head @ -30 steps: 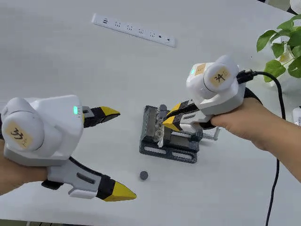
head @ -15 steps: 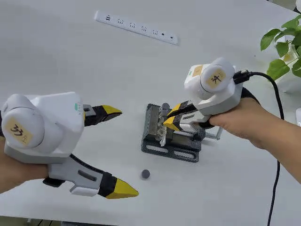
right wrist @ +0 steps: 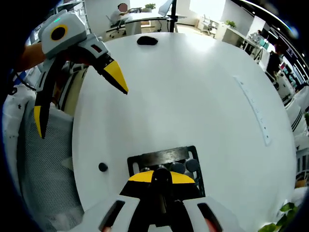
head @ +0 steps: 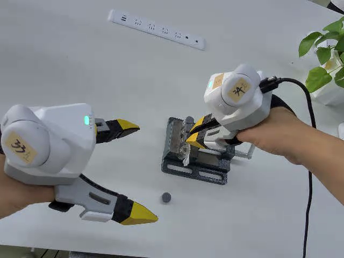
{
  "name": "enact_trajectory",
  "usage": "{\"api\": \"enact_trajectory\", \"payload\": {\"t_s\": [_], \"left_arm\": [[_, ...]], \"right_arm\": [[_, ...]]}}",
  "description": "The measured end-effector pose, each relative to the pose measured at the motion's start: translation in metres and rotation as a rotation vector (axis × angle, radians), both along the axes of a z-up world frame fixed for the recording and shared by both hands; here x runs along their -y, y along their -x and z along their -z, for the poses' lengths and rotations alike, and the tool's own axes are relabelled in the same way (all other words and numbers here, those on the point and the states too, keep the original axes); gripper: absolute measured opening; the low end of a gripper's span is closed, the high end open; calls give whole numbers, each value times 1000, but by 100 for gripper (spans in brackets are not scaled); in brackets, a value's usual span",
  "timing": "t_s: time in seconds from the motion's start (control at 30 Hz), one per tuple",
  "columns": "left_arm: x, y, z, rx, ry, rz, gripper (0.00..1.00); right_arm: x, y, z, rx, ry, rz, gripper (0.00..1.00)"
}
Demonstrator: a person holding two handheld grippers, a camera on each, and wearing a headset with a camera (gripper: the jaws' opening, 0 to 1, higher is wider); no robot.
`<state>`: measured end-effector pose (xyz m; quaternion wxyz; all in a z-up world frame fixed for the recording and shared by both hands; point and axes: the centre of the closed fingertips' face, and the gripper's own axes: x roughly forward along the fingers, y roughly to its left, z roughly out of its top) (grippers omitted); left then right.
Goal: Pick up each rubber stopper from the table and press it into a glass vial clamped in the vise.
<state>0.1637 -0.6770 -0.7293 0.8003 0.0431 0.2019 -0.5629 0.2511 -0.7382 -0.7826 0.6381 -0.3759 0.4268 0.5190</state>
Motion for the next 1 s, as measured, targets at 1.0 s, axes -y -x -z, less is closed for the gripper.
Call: {"api": "enact_trajectory", "payload": {"t_s": [1.0], "left_arm": [[2, -1, -1, -11, 22, -12, 92]], "right_arm": [[-2, 2, 1, 71, 55, -113, 5]]}}
